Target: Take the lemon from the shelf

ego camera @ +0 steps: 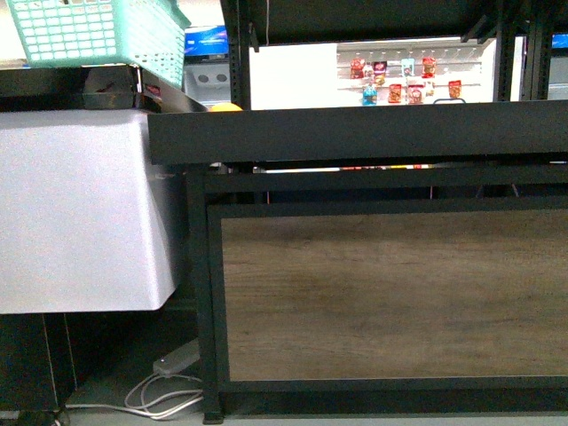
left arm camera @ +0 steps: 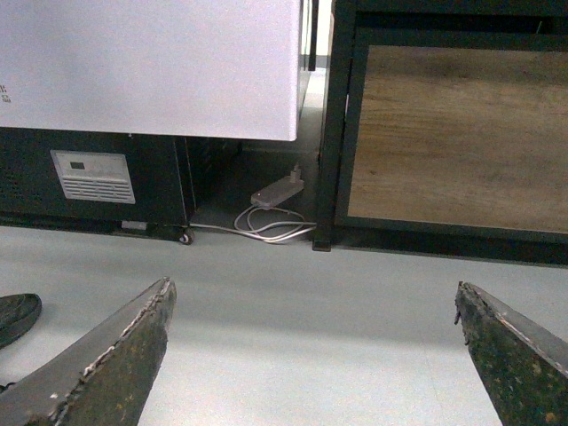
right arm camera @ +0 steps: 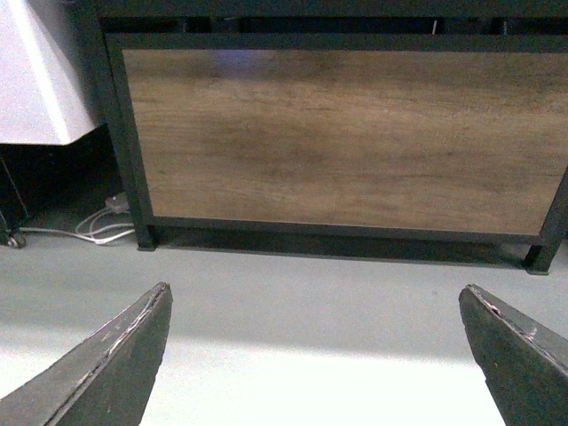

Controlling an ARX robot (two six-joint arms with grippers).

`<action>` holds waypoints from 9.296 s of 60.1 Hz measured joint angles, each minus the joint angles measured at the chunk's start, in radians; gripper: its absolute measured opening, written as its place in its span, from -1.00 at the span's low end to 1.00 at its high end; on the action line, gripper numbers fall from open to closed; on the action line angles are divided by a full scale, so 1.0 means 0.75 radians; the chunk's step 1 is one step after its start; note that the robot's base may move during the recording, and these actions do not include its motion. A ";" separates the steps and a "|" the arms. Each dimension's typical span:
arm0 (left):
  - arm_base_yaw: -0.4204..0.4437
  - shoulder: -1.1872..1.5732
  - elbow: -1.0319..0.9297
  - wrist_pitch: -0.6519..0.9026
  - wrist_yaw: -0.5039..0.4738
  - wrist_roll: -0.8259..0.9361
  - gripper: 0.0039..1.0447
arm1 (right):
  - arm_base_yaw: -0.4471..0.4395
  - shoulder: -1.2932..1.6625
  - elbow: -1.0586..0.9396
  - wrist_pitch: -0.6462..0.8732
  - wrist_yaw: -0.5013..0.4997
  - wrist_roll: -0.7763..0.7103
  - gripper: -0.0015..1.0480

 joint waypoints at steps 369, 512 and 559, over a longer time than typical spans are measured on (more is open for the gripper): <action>0.580 1.717 1.012 0.483 0.559 -1.306 0.85 | 0.001 -0.001 0.000 0.000 0.000 0.001 0.86; 0.094 2.129 1.566 0.359 1.007 -1.181 -0.89 | 0.001 0.000 0.000 0.000 0.000 0.001 0.86; -0.420 2.461 1.844 0.417 0.909 -1.096 -0.89 | 0.001 0.000 0.000 0.000 0.001 0.001 0.86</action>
